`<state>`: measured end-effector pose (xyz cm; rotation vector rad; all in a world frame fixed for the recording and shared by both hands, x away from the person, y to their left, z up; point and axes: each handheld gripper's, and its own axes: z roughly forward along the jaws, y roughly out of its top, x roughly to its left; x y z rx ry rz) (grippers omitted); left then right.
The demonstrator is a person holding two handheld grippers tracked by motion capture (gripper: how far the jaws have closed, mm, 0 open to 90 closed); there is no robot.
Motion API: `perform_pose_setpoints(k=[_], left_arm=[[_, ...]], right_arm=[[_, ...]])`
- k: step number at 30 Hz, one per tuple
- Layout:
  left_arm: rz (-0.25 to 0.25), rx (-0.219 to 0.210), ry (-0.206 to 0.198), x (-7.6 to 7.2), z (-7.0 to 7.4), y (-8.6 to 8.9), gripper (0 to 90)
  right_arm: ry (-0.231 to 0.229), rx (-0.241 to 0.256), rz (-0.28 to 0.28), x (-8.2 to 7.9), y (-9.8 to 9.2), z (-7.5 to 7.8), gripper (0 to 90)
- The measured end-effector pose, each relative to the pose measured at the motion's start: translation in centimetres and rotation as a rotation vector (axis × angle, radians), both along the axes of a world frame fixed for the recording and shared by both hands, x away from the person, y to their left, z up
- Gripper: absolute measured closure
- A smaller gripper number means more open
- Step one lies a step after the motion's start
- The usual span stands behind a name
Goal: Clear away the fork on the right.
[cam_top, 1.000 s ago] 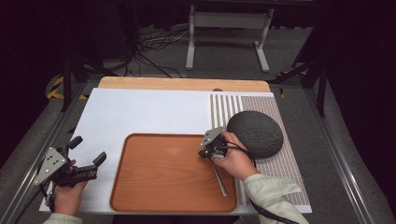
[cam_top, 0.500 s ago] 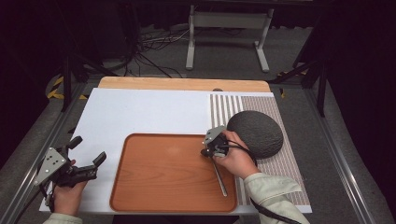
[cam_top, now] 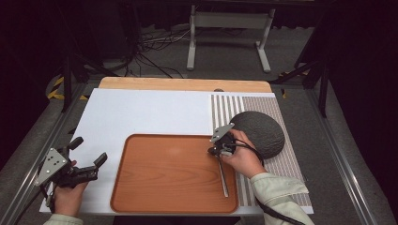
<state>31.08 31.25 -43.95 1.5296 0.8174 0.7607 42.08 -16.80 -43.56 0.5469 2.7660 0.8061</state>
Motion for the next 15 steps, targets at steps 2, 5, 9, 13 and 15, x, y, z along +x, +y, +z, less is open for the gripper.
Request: perform_pose_setpoints(k=[2,5,9,13,15], left_arm=[[-0.001,0.001,0.001,0.0,0.0,0.0,0.2],[-0.003,-0.002,0.002,0.0,0.0,0.1,0.2],[-0.002,0.0,0.004,0.0,0.0,0.0,0.2],[-0.002,-0.002,0.003,0.0,-0.1,0.0,0.2],[-0.003,0.003,0.005,0.0,-0.1,0.0,0.2]], right_arm=[[0.001,0.003,-0.006,0.1,-0.2,0.0,90.0],[0.001,0.001,-0.016,0.2,-0.5,0.0,90.0],[0.002,-0.002,-0.028,0.2,-0.8,0.1,90.0],[0.001,-0.003,-0.036,0.3,-1.2,0.1,90.0],[0.0,-0.004,-0.041,0.4,-1.4,0.1,90.0]])
